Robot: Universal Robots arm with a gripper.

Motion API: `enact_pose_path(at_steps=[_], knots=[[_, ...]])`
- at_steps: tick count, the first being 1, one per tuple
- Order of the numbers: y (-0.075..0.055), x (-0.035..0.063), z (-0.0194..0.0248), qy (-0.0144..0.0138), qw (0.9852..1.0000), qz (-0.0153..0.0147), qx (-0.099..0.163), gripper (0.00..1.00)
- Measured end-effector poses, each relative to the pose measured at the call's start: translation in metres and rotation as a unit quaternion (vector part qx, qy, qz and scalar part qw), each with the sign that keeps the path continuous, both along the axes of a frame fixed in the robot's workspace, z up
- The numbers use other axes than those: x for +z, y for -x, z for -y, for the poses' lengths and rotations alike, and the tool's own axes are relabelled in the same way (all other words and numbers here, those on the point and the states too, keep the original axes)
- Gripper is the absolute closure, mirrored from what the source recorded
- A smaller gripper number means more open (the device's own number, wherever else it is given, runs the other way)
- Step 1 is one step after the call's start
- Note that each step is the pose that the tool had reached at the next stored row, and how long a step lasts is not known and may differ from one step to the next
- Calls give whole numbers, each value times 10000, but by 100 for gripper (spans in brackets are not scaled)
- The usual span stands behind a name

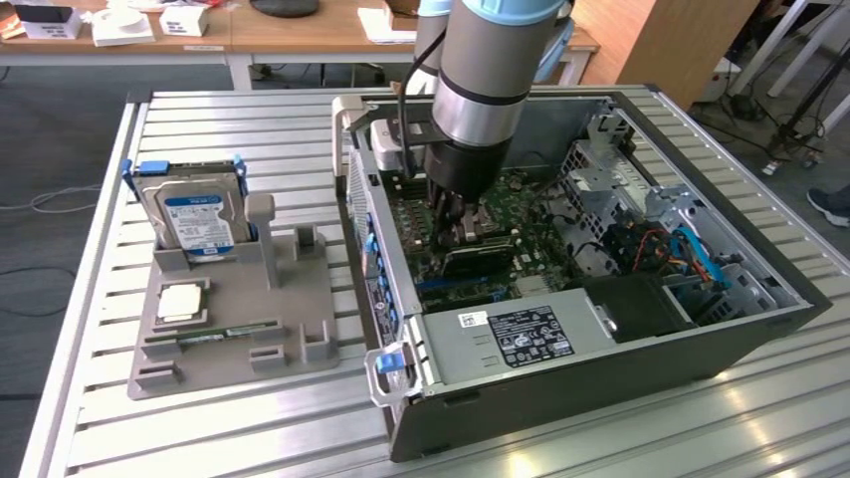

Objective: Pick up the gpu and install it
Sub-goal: 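Press down on the gpu until it lock into place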

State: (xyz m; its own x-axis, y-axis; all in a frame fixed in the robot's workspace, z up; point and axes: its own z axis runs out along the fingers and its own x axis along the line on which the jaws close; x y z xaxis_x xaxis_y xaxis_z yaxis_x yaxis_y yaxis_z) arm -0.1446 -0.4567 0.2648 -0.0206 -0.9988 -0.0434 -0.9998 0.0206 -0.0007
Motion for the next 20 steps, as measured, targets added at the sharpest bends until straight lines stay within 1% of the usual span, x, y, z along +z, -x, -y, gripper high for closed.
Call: enact_pose_path(at_steps=[3,5,9,20], knots=[[0,-6,0,0,10000,0,0,89],[-1,-17,-1,-6,10000,5,0,89],[0,-12,0,-1,10000,1,0,89],[0,-17,0,2,10000,-1,0,89]])
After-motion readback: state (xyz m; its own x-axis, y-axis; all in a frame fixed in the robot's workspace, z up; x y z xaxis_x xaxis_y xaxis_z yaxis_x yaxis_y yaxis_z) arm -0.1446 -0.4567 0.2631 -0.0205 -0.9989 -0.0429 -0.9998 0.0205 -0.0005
